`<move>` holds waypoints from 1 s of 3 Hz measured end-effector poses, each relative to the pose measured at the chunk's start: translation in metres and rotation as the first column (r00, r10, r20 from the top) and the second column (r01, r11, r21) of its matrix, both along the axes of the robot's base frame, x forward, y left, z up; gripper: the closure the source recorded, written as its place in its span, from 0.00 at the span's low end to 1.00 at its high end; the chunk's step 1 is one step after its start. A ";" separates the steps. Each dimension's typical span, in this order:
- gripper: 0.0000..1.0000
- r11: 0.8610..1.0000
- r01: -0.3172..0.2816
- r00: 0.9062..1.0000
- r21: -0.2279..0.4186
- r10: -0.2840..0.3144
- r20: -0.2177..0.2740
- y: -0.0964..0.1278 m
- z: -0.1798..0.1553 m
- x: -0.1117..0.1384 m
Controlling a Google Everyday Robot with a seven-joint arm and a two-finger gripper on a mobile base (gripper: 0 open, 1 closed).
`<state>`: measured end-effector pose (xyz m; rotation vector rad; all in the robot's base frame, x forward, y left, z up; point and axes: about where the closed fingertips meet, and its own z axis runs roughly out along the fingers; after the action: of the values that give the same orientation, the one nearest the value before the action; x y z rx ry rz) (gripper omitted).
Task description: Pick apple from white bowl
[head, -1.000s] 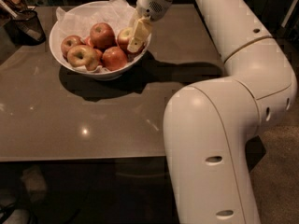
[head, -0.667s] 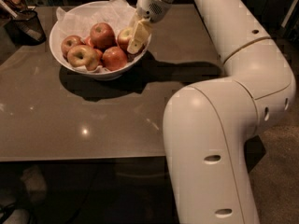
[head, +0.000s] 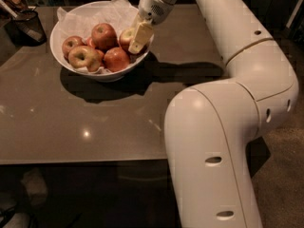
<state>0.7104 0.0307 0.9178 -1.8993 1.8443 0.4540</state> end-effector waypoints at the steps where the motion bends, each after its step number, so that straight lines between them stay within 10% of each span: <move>1: 0.75 1.000 0.000 1.000 0.000 0.000 0.000 0.000 0.000 0.000; 2: 1.00 1.000 0.000 1.000 0.000 0.000 0.000 0.000 0.000 0.000; 3: 1.00 1.000 0.013 1.000 0.023 -0.014 0.021 0.002 0.006 0.005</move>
Offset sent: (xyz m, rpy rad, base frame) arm 0.0000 0.0000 0.0000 0.0000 0.0000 0.0000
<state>0.7152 0.0332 0.9234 -1.8688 1.8299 0.4474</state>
